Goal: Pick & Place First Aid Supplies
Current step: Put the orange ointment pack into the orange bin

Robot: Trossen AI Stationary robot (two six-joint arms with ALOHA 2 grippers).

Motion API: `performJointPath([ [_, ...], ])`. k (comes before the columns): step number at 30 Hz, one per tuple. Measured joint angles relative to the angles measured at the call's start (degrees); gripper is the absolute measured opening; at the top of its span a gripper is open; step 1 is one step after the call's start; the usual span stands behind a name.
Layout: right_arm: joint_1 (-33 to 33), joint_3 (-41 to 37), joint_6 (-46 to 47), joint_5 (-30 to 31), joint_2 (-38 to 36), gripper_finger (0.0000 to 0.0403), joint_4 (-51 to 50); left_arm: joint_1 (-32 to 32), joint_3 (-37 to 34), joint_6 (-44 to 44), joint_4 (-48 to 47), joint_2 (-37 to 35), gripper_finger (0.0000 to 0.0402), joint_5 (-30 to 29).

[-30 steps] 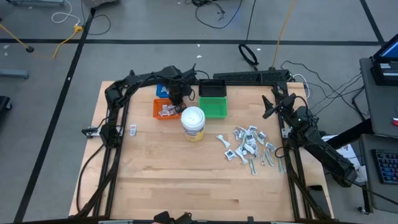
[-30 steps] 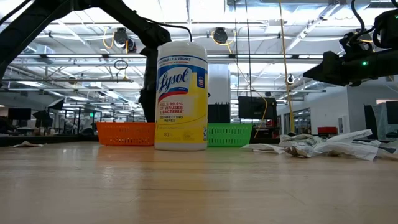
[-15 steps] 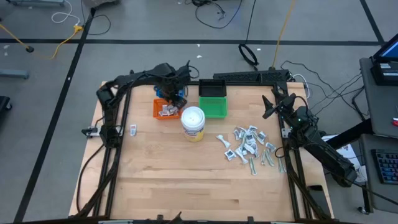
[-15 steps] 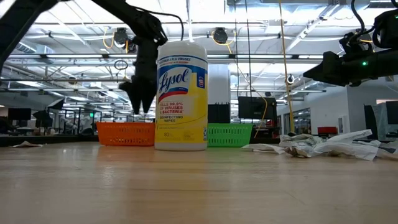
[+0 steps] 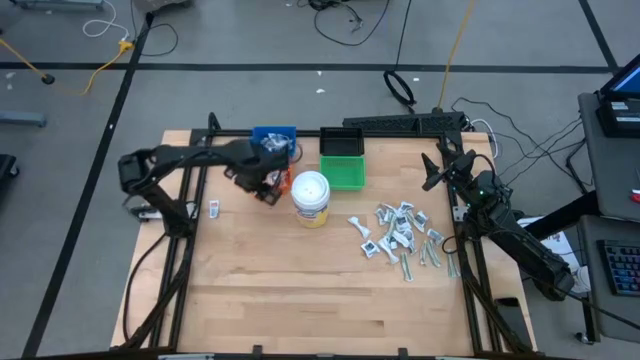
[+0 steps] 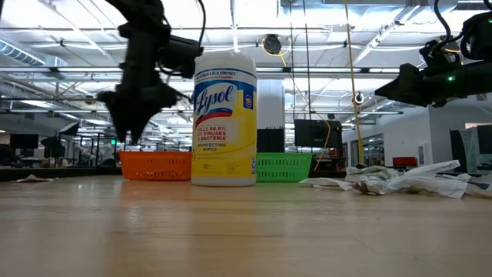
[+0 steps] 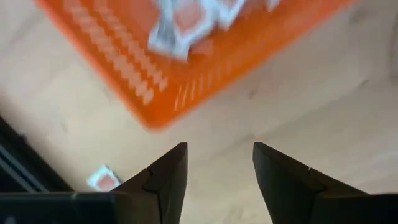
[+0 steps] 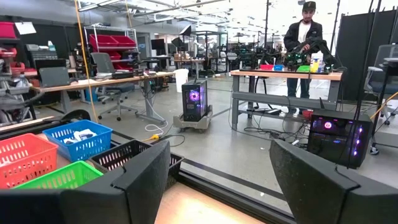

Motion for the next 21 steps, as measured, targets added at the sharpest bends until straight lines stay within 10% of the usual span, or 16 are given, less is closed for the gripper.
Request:
performJointPath([
  [21, 0.0, 0.0, 0.0, 0.0, 0.0, 0.0274, 0.0, -8.7, -25.1, -27.2, 1.1, -6.8, 0.0161, -1.8],
])
